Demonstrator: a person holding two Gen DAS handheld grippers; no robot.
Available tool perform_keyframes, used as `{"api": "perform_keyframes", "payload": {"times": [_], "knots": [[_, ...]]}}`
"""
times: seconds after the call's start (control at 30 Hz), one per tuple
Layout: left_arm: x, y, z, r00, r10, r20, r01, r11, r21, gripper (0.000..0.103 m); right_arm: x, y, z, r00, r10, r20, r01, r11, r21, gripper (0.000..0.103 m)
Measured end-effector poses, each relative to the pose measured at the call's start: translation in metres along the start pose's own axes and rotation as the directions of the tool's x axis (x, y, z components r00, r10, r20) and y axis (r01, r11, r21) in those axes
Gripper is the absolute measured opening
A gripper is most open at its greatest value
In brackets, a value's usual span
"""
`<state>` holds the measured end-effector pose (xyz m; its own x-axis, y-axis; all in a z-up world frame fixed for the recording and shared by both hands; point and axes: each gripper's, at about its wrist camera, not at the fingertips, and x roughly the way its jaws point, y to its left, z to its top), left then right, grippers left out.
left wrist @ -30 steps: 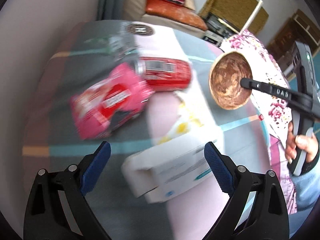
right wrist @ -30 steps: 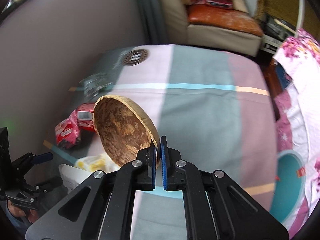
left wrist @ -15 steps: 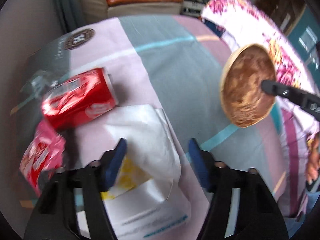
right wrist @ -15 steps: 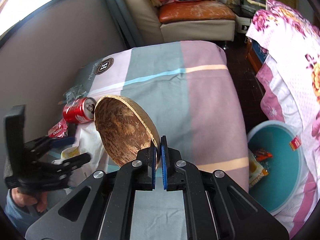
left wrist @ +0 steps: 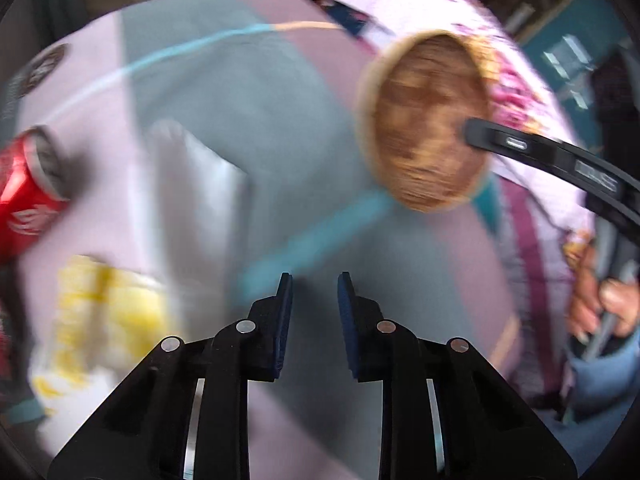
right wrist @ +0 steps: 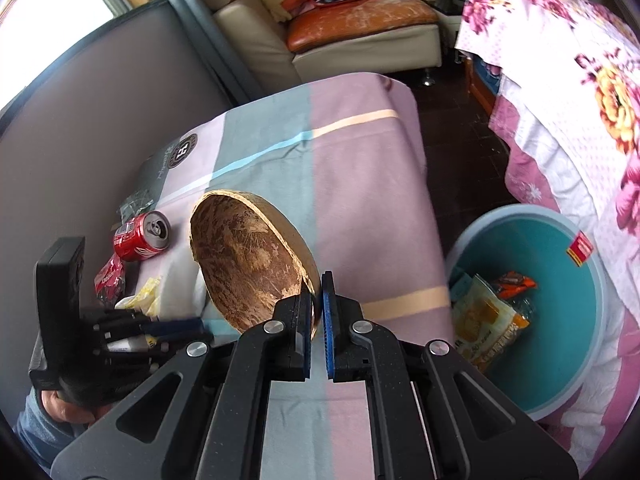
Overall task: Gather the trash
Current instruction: 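Grasp the white tissue with the left gripper while the right holds the coconut shell, then carry the tissue over the teal bin and open the left gripper while the right carries the shell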
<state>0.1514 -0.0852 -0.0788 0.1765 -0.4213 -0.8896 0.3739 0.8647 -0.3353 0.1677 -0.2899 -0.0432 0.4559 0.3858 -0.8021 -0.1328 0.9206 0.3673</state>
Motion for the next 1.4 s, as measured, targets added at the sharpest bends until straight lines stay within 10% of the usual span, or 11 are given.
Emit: {"api": "perform_keyframes", "payload": {"times": [0.2,0.33,0.8,0.87,0.97,1.4], "knots": [[-0.024,-0.008,-0.011,0.990,0.118,0.083,-0.119,0.993,0.010,0.029,-0.008,-0.015,-0.007,1.000,0.002,0.001,-0.002,0.999,0.032,0.006],[-0.039,0.020,-0.006,0.969,0.223,0.108,-0.217,0.974,-0.062,0.061,-0.010,-0.017,-0.011,1.000,0.023,0.010,-0.023,0.999,0.033,0.007],[-0.015,0.047,-0.004,0.933,0.361,0.008,-0.360,0.932,-0.025,0.062,-0.005,-0.014,-0.011,0.999,0.051,0.004,-0.051,0.998,0.041,0.007],[-0.013,0.042,-0.005,0.924,0.382,0.013,-0.382,0.924,-0.001,0.051,-0.004,-0.015,-0.010,0.999,0.050,0.006,-0.050,0.998,0.044,0.007],[-0.024,0.047,0.002,0.920,0.393,0.010,-0.391,0.918,-0.073,0.009,-0.005,-0.018,-0.010,0.999,0.043,0.014,-0.043,0.998,0.055,0.007],[-0.079,-0.006,0.026,0.970,0.161,0.181,-0.143,0.983,-0.112,0.009,-0.033,-0.052,-0.011,0.996,0.018,0.084,-0.029,0.991,0.130,0.007]]}}
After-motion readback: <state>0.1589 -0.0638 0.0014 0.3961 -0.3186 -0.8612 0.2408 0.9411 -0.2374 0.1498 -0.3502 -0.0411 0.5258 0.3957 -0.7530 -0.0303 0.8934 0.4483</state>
